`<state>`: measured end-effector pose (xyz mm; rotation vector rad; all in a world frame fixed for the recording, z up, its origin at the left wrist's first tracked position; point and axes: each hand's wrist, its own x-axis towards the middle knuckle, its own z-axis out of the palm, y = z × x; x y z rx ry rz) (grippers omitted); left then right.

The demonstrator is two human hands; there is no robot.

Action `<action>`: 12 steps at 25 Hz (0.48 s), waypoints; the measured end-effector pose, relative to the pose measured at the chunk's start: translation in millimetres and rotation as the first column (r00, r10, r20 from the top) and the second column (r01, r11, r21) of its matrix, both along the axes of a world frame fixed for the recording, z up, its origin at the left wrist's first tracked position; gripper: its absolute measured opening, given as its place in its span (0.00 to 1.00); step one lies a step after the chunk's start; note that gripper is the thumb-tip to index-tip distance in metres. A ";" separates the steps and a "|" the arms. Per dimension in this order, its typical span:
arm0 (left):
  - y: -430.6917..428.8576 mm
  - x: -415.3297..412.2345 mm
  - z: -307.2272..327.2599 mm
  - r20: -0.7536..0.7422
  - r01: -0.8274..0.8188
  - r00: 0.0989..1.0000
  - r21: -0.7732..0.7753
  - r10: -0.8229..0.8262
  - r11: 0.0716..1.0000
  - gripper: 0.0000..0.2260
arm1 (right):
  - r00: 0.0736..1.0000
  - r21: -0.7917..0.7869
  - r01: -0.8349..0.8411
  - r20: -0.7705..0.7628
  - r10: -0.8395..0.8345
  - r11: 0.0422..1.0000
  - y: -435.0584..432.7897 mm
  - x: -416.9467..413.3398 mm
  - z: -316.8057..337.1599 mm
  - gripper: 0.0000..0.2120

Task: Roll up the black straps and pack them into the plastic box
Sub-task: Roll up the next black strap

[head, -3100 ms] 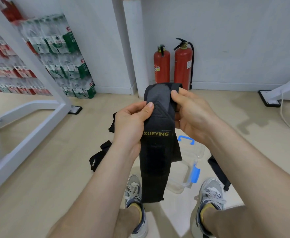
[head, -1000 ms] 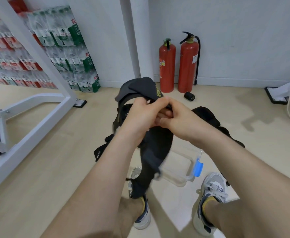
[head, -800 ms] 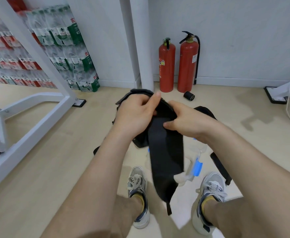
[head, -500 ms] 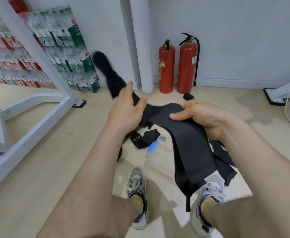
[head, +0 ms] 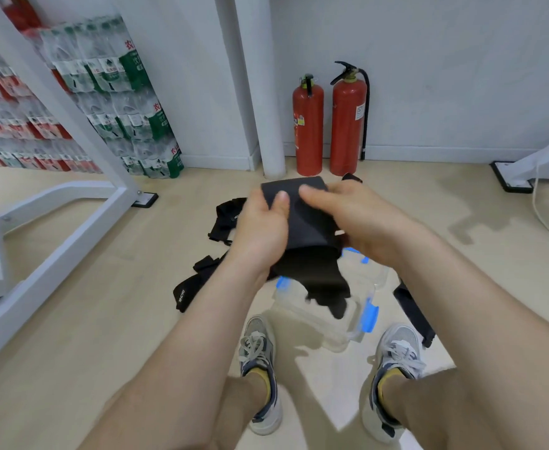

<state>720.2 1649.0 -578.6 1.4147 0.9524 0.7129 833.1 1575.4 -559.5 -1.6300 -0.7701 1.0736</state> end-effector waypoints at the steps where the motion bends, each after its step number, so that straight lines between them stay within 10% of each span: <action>1: 3.9 -0.9 1.7 -0.001 -0.026 1.000 -0.034 0.026 0.999 0.04 | 0.991 -0.029 -0.066 0.112 0.069 0.997 -1.1 -5.1 -2.1 0.12; 8: 8.7 -16.3 10.0 0.077 0.260 0.965 -0.189 -0.250 0.947 0.18 | 0.910 0.091 0.076 0.401 -0.107 0.993 9.8 -16.1 -11.8 0.14; 12: 16.1 -19.7 9.2 0.054 0.077 0.996 -0.080 -0.073 0.994 0.17 | 0.946 0.122 -0.044 0.324 0.002 0.992 6.0 -2.5 -1.3 0.16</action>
